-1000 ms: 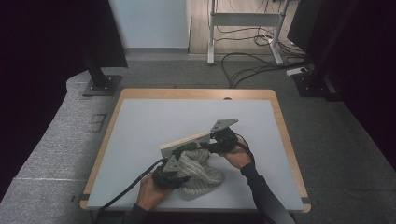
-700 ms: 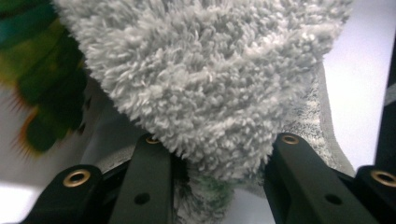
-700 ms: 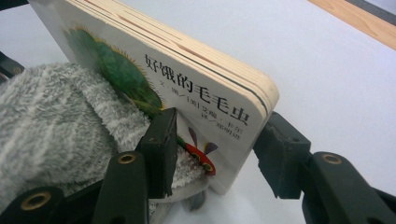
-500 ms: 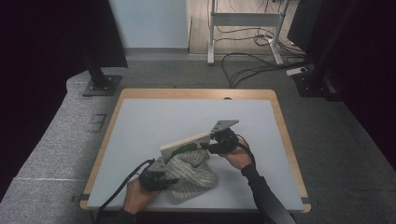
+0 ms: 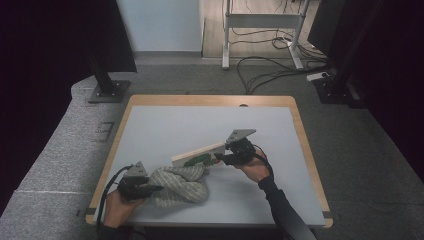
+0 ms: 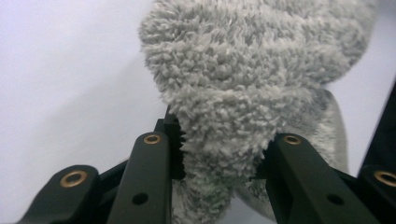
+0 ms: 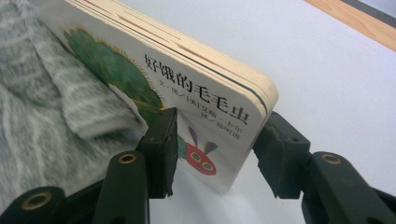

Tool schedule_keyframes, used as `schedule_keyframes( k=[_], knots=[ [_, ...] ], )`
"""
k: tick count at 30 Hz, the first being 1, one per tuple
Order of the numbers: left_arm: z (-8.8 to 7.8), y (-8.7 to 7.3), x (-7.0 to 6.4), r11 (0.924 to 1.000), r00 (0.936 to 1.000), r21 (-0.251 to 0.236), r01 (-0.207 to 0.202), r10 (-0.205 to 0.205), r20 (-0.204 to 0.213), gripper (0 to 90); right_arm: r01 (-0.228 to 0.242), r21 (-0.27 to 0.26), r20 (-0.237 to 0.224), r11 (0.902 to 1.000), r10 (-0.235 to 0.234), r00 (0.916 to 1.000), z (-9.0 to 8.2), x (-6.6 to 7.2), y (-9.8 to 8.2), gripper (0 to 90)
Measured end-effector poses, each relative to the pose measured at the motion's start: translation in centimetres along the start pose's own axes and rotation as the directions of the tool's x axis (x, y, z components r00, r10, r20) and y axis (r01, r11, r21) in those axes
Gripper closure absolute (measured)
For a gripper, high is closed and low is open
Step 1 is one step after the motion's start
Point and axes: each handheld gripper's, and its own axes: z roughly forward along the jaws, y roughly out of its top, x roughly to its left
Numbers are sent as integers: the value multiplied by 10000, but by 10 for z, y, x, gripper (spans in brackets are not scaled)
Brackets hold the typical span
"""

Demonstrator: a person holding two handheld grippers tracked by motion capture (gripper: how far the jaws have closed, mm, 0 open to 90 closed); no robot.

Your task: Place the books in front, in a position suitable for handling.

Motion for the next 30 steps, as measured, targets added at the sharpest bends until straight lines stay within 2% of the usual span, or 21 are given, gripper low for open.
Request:
schedule_keyframes(
  k=[4,6,15,19,21,24,30],
  knots=[
    [-9,3,12,9998,9995,-37,179,-180,-248,686,-6,-9,12,10000,6,10000,0,0,0,497],
    [-8,6,17,9996,9994,-25,265,-265,-219,684,-7,-19,28,10000,7,10000,0,0,0,497],
    [25,19,18,9987,9999,497,127,-121,-117,672,-11,-60,40,10000,11,10000,0,1,-1,498],
    [43,18,19,9955,9998,937,160,-166,54,662,-17,-108,73,9999,18,10000,0,1,-2,498],
    [47,17,18,9956,9998,923,131,-145,143,659,-33,-109,59,9999,33,10000,-1,2,-2,497],
    [45,17,20,9968,9996,784,179,-196,202,667,-34,-130,78,9999,35,10000,-1,2,-2,497],
    [32,26,16,9990,10000,436,-93,93,22,695,-23,-144,102,9999,24,9999,-1,3,-3,497]
  ],
)
